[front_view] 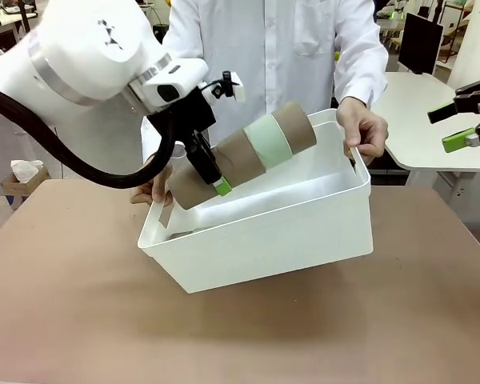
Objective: Stack the cups and store them in the basket.
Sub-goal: Place the stack of Reusable plastic cups into the Pantry Basket.
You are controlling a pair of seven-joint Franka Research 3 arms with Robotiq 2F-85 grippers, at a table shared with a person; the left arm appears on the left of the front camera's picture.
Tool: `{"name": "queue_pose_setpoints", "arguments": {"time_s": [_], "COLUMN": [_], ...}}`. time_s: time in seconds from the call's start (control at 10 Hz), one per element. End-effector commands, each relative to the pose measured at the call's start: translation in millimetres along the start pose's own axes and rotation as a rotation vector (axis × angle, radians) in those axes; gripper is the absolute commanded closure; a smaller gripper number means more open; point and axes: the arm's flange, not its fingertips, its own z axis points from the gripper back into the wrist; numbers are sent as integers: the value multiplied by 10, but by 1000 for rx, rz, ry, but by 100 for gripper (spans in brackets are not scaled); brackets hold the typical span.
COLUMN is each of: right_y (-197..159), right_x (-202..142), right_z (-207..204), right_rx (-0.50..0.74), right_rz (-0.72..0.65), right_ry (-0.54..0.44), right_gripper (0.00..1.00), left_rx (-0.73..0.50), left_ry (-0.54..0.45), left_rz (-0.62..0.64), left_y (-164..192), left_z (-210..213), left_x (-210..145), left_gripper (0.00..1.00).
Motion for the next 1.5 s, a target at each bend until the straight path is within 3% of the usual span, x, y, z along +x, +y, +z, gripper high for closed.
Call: {"name": "queue_pose_setpoints", "arguments": {"time_s": [0.0,0.5,1.4], "right_y": [21,21,21], "right_x": [5,5,5], "right_z": [-16,-16,-16], "right_rx": [-1,-1,-1], "right_rz": [-2,-2,-2], "right_ry": [-26,-26,-26], "right_gripper": [0,0,0], "left_rx": [31,40,59], "left_ry": [29,83,95], "left_rz": [-23,-48,-89], "left_y": [134,432,372], "left_z": [-80,-443,-964], "left_x": [162,300,344], "left_gripper": [15,15,15]}}
